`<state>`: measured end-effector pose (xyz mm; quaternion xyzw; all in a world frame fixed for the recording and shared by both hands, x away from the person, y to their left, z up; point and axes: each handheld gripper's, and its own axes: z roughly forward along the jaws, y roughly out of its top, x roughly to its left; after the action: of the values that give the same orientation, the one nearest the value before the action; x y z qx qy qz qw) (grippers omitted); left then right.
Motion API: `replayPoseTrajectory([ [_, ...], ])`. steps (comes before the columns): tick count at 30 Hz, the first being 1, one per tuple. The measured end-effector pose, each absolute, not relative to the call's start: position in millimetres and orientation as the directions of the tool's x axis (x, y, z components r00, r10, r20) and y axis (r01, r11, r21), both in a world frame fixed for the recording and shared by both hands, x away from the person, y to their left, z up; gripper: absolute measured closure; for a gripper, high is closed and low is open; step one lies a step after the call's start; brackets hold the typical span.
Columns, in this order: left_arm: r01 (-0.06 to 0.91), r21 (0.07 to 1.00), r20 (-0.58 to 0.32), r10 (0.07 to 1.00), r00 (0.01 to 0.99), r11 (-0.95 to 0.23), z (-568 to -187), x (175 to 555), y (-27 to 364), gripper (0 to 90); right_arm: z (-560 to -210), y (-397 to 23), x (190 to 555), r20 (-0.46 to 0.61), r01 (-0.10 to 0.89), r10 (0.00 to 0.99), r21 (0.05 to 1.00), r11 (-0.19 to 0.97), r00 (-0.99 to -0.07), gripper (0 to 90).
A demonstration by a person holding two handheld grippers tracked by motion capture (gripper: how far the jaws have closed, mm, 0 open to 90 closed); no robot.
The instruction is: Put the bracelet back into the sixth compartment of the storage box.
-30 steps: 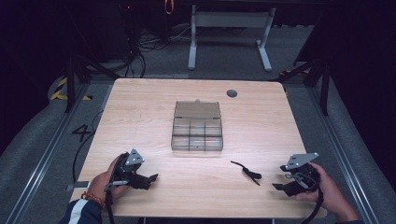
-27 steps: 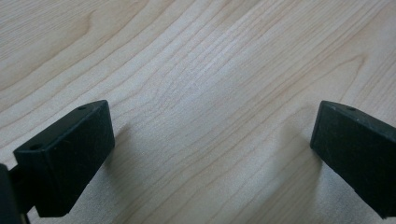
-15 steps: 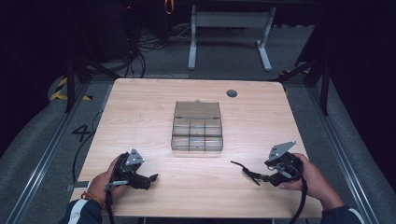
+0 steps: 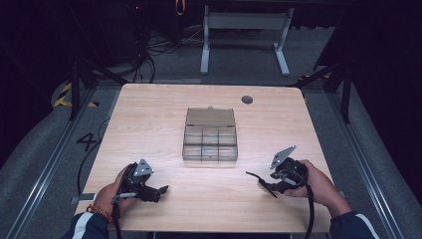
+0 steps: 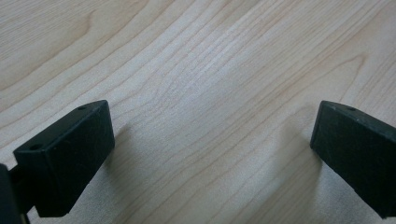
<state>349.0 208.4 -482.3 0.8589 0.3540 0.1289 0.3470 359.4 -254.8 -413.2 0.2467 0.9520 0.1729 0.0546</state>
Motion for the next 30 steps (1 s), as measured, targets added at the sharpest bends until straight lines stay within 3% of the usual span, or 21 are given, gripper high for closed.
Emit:
replayPoseTrajectory([
  [4,0.519,0.687,-0.024,0.698,0.716,-0.508,-482,349,208,0.1,-418,-247,365,-0.016,0.463,0.493,0.318,0.828,-0.870,61.4],
  [12,0.518,0.687,-0.024,0.697,0.716,-0.509,-482,349,208,0.1,-424,-246,369,0.002,0.475,0.503,0.329,0.816,-0.865,66.5],
  [30,0.520,0.687,-0.028,0.697,0.717,-0.508,-482,349,208,0.0,-430,-237,365,-0.013,0.445,0.472,0.312,0.839,-0.881,67.8],
])
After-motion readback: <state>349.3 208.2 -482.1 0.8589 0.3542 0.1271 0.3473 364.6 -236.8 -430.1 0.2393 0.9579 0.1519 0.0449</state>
